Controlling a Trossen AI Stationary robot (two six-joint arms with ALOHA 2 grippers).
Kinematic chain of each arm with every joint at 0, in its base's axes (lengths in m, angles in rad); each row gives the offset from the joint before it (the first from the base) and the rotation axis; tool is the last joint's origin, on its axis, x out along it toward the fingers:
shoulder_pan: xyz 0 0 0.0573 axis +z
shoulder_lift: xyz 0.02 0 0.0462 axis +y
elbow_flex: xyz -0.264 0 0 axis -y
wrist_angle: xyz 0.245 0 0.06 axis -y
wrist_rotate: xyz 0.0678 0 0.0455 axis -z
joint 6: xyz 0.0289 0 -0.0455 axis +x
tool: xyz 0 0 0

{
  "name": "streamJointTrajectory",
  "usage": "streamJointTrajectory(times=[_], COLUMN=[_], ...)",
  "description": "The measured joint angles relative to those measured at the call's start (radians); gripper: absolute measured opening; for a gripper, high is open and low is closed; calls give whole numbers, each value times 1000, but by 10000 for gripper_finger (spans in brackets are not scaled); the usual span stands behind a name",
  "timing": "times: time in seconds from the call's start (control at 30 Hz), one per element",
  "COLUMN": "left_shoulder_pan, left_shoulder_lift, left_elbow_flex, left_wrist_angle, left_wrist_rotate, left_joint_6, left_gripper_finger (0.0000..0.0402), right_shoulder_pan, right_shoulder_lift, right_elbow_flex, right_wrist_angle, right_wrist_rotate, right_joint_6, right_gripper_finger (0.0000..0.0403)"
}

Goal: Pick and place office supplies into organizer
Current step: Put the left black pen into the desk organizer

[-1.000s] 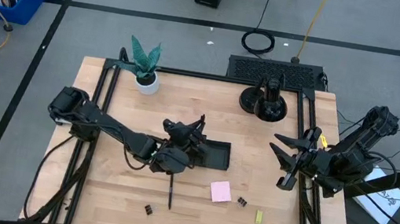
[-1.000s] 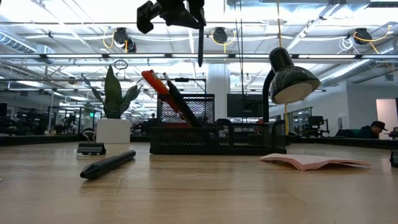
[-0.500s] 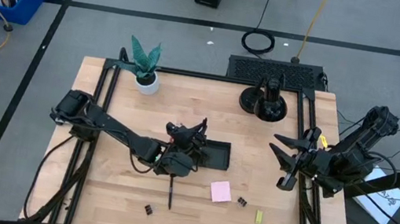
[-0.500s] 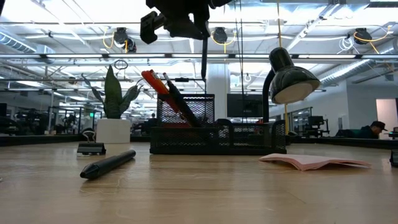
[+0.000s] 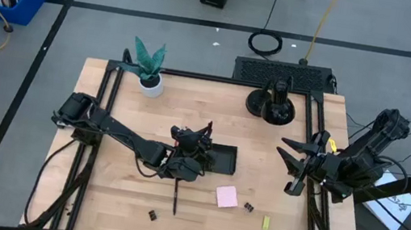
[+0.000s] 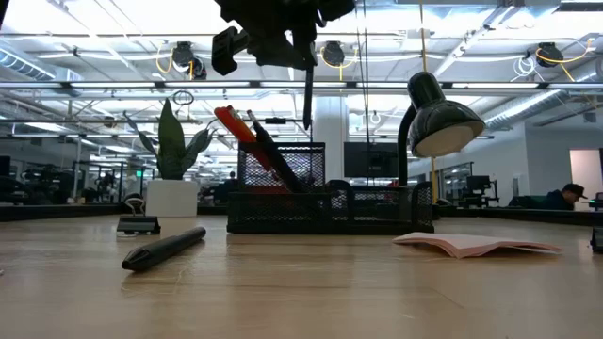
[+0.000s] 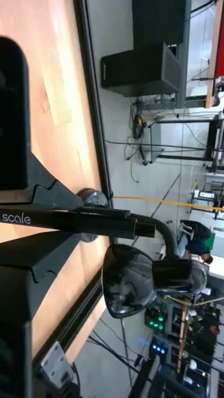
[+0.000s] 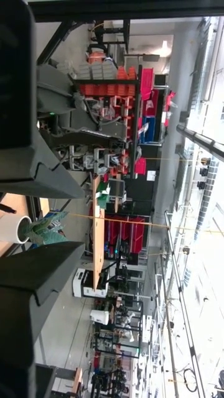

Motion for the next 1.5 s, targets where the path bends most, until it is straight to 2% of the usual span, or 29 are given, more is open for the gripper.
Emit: streamJointTrajectory(times=[0.37, 0.9, 1.5], left_shoulder_pan=[1, 5, 9], left_shoulder_lift=[50, 49, 107], left_elbow_flex=[0, 0, -1], left_wrist_angle=[0, -30, -17], left_wrist_rotate=[33, 34, 70], left_joint_6=[-46, -26, -34], left_gripper_finger=[52, 51, 51], right_shoulder_pan=[0, 0, 0], right_shoulder_lift=[0, 0, 0], right_elbow_flex=[0, 0, 0], right_wrist_angle=[-6, -9, -36], right_wrist_rotate=[2, 3, 1], right_joint_6=[4, 12, 52], right_gripper_finger=[116, 116, 116])
